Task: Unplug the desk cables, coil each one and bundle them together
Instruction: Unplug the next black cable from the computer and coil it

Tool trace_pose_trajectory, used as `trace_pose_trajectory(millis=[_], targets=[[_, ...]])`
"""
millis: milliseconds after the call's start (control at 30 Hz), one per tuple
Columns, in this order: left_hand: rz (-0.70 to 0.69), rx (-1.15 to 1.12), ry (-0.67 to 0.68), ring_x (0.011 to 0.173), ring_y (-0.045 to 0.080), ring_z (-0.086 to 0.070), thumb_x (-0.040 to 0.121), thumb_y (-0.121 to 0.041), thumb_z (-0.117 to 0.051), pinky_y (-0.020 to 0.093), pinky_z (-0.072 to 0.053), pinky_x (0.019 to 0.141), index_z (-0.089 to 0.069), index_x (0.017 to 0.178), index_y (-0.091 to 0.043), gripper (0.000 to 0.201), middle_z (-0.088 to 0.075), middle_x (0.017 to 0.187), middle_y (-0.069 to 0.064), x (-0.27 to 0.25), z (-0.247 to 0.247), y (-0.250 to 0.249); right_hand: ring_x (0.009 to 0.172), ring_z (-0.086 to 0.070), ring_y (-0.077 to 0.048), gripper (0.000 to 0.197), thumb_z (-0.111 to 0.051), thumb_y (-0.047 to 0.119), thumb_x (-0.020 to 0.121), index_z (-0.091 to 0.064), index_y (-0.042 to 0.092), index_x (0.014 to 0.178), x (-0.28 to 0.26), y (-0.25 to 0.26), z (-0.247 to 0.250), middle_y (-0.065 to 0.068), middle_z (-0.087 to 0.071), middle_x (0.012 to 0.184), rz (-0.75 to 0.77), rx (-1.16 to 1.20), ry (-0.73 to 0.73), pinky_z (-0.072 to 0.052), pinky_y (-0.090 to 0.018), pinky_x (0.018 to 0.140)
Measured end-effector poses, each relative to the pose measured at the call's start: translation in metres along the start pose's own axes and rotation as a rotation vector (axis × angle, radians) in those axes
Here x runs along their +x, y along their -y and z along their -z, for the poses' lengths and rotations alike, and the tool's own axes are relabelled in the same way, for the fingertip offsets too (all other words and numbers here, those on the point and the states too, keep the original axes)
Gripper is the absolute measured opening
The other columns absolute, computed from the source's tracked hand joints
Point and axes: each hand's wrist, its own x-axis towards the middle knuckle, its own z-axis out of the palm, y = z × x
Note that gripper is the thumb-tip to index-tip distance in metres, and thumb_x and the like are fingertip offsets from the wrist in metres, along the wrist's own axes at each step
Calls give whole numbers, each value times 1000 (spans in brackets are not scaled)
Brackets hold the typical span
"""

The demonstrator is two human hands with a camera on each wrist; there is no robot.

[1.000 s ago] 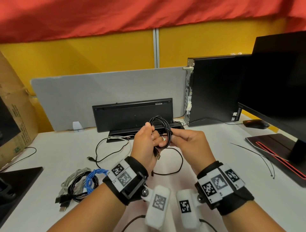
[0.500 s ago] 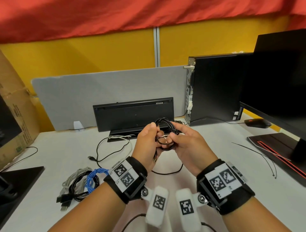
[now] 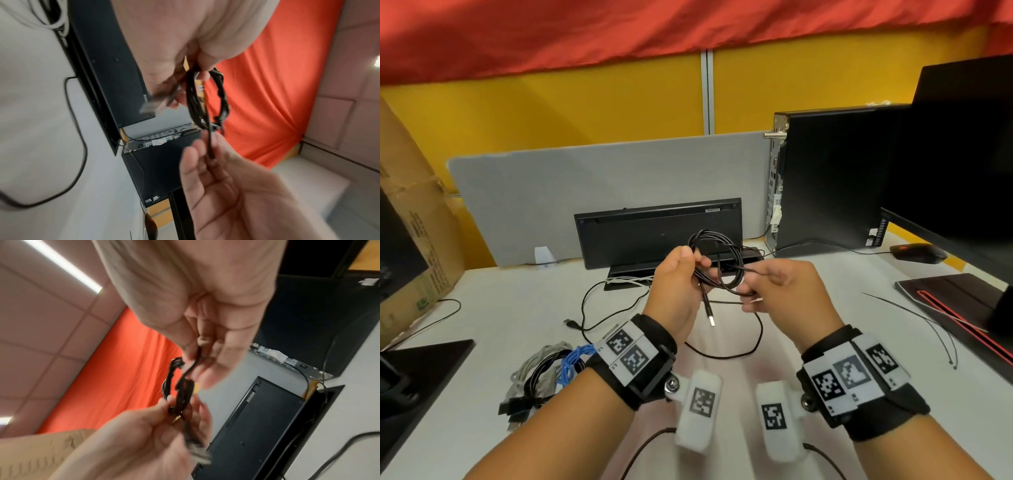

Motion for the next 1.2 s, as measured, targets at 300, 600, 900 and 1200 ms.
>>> trace_pose_trajectory(millis=[300,600,900,1200], targets=[[145,211,223,92,22,-63,95,8,-43,39,-50,95,-61,105,0,22,-66,90,11,0,21,-2,45,-36,-6,25,-47,13,99,-69,10,88,6,3,15,10,-39,48,-42,161,72,-42,-28,55],[158,643,313,56,15,-49,95,-4,-46,26,-42,57,-66,96,-1,21,-53,67,4,7,-7,-31,73,-59,6,20,-53,18,97,-73,18,91,18,10,19,12,-66,75,266,-471,130,-41,-6,63],[-126,844,236,53,11,-44,101,-32,-44,23,-41,54,-60,80,-20,30,-48,62,1,2,1,-14,76,-55,-18,18,-62,26,93,-78,19,89,18,17,31,-8,-64,80,334,-772,104,-41,-22,70],[-311,773,214,53,-1,-45,99,-32,-50,21,-41,60,-60,78,-25,24,-52,57,-17,-3,-4,-4,74,-72,-29,15,-60,-1,89,-74,-6,85,14,27,25,-25,-72,83,-101,-98,209,-61,-34,71]])
